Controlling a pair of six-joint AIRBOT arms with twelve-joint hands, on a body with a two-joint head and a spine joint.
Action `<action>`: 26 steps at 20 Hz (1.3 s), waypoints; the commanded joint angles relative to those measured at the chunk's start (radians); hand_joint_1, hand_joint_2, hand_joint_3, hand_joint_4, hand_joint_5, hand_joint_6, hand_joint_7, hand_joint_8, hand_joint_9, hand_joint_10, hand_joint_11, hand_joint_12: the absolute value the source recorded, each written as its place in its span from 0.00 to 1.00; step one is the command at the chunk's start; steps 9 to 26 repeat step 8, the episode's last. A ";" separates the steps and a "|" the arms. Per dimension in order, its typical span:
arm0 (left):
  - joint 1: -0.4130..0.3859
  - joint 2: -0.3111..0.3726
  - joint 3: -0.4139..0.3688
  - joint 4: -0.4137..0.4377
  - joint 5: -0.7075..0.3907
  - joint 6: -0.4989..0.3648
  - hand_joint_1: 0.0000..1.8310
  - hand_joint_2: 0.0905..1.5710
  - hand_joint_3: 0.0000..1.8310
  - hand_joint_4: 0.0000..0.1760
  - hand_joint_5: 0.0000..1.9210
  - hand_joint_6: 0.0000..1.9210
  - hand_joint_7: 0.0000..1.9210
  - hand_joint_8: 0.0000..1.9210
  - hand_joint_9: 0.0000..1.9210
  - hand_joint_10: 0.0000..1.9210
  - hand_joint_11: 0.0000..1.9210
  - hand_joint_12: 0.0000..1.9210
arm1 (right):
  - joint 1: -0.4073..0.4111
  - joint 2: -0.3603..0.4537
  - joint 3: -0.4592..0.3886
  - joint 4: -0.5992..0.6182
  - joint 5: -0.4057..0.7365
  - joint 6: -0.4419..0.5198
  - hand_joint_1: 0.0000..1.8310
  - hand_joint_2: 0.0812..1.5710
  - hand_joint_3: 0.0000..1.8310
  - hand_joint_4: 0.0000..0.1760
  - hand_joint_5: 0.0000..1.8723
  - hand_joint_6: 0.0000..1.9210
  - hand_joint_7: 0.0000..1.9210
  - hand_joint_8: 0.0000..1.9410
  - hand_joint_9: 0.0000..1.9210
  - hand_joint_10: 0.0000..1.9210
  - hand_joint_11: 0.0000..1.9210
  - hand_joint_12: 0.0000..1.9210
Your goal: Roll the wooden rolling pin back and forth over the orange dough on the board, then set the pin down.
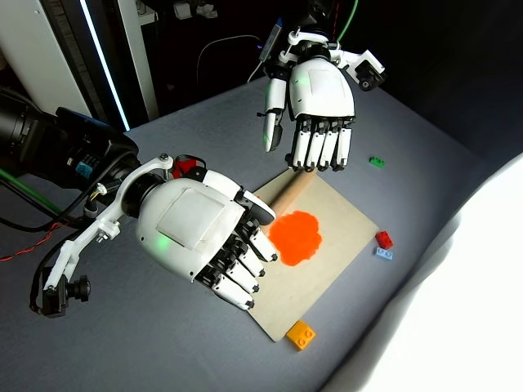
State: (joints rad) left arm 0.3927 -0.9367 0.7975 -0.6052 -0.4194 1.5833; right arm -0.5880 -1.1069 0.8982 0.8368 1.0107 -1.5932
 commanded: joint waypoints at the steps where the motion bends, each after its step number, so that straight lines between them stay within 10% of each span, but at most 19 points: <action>1: -0.009 0.005 -0.002 0.026 -0.096 -0.003 0.02 0.97 0.00 0.00 0.44 0.76 0.51 0.78 0.44 0.91 0.26 1.00 | 0.016 0.008 -0.001 -0.064 0.092 0.006 0.00 0.91 0.00 0.00 0.52 0.89 0.57 0.88 0.53 1.00 0.44 1.00; 26: -0.005 0.005 0.001 0.026 -0.120 -0.003 0.07 0.97 0.00 0.00 0.42 0.83 0.49 0.83 0.43 0.94 0.27 1.00 | 0.014 0.010 -0.001 -0.067 0.079 0.015 0.00 0.92 0.00 0.00 0.48 0.88 0.56 0.90 0.52 1.00 0.44 1.00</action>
